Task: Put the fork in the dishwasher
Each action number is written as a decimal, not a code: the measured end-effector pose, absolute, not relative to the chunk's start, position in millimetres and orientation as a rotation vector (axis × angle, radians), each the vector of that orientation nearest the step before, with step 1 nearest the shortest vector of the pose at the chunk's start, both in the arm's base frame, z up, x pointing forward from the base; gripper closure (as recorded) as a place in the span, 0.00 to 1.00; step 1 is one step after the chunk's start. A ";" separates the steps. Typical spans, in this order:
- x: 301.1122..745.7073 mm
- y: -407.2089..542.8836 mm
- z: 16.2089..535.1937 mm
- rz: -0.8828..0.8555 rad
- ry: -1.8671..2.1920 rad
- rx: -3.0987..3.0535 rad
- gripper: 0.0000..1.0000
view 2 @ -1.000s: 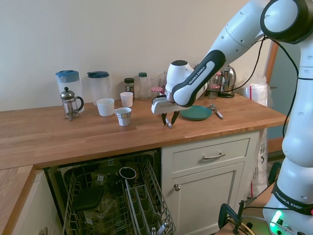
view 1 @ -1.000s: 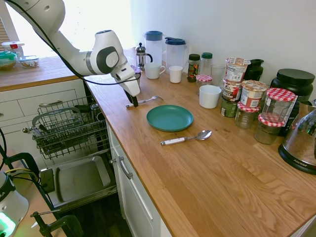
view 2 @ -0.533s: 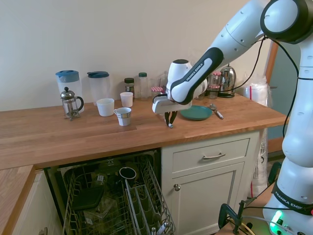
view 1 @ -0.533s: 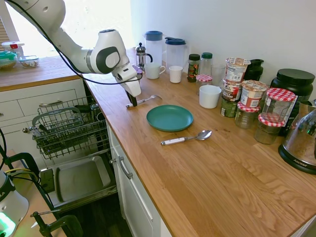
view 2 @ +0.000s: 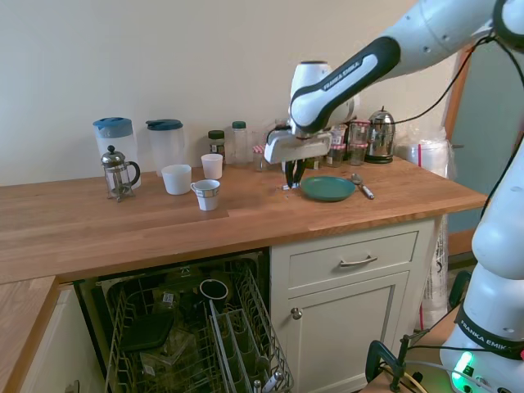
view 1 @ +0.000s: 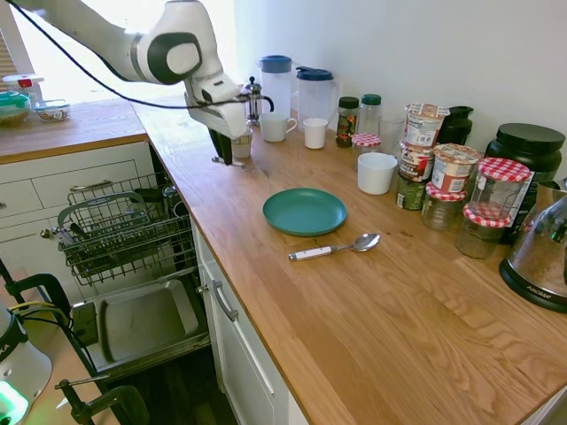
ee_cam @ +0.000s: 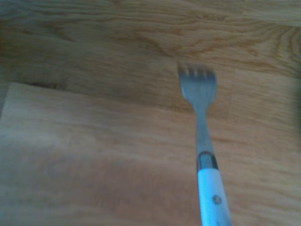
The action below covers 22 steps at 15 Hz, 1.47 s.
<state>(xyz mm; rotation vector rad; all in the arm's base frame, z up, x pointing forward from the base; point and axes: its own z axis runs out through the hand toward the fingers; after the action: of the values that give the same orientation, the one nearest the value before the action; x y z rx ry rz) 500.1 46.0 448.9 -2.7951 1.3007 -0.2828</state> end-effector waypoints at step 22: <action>400.0 296.2 397.1 0.228 0.483 -3.166 1.00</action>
<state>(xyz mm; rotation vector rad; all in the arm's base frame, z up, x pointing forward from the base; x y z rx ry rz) 400.0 296.2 397.1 -3.1659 0.4830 0.2282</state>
